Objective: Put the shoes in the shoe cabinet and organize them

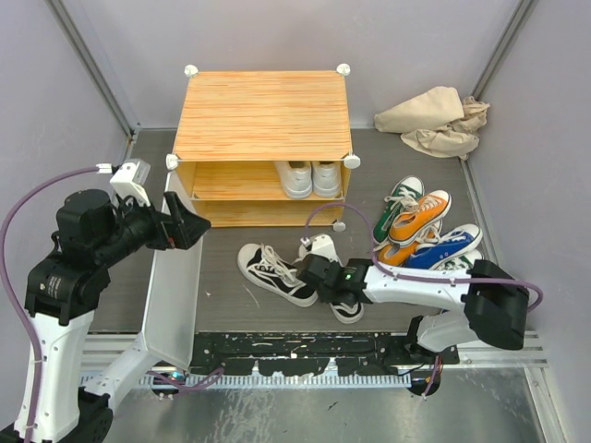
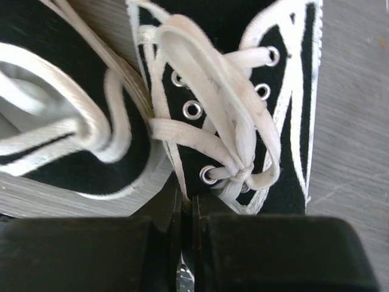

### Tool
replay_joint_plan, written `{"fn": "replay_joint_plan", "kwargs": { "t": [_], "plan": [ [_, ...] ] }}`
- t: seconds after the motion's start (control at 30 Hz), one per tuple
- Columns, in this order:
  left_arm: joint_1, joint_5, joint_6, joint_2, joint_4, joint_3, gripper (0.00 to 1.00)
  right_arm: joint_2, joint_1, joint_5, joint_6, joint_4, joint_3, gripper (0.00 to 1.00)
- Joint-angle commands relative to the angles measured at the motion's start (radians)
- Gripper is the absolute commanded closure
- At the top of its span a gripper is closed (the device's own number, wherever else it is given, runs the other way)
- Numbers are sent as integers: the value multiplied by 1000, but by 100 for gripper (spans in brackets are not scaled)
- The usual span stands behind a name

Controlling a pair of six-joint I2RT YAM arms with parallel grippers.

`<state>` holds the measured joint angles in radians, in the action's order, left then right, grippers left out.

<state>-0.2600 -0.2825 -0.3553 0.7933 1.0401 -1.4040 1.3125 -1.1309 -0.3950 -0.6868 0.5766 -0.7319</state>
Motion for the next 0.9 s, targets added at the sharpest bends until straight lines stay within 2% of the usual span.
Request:
{"fn": "replay_joint_plan", "kwargs": {
  "t": [0.0, 0.2, 0.33, 0.47, 0.53, 0.63, 0.87],
  "plan": [
    [-1, 25, 42, -17, -31, -10, 2, 67, -84, -14, 76, -168, -150, 99],
    [-1, 41, 59, -34, -31, 17, 2, 145, -140, -10, 74, -193, -213, 99],
    [-1, 42, 69, -31, -31, 29, 2, 182, -138, -107, 75, -154, -222, 98],
    [-2, 42, 76, -28, -32, 33, 2, 226, -138, -161, 86, -113, -256, 51],
    [-2, 42, 76, -28, -32, 30, 2, 226, -138, -151, 93, -106, -276, 39],
    [-1, 42, 78, -32, -23, 20, 2, 195, -139, -140, 95, -76, -304, 31],
    [-1, 42, 81, -48, 8, -2, 2, 115, -182, -59, 144, -6, -349, 29]
  ]
}}
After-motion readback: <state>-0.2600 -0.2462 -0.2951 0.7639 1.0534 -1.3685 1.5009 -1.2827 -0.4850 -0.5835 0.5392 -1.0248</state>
